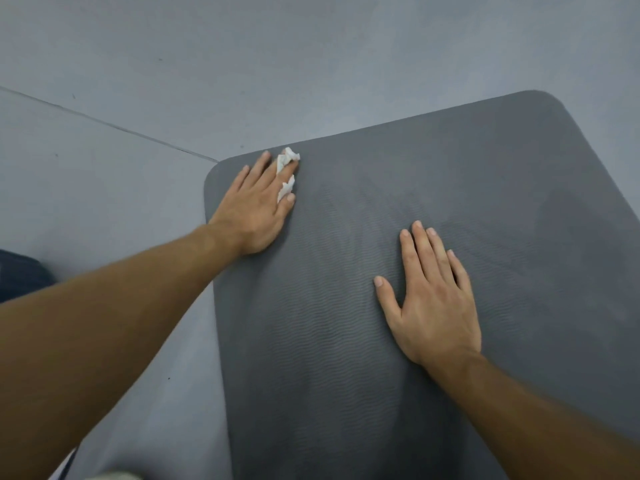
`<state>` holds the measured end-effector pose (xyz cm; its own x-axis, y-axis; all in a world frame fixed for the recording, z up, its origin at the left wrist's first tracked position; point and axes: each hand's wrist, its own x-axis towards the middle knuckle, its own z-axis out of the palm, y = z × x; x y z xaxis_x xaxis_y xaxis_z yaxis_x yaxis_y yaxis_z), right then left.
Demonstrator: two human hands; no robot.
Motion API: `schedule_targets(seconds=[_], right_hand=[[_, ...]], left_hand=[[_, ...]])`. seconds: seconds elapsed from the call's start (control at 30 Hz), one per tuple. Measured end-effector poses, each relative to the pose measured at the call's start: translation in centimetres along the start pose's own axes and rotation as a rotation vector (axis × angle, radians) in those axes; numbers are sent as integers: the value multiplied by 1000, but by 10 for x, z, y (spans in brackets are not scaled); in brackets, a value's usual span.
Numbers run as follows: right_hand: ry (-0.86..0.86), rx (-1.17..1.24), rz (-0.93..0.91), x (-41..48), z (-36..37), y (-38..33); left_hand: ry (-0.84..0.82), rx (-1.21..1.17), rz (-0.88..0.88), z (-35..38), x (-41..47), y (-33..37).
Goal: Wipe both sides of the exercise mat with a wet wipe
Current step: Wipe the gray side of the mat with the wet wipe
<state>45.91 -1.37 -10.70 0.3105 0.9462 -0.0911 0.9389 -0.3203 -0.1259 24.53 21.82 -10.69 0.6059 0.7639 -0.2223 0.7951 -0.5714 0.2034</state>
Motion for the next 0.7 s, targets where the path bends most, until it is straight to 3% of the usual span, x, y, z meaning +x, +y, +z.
schedule_targets(seconds=[0.43,0.6,0.7], right_hand=[[29,-1,2,-1,2,0],[34,4,5,-1,2,0],[29,4,5,-1,2,0]], left_hand=[[-45,152,382,40,-170,48],[-30,117,369,40,-169,41],[-4,50,249,36,-136,26]])
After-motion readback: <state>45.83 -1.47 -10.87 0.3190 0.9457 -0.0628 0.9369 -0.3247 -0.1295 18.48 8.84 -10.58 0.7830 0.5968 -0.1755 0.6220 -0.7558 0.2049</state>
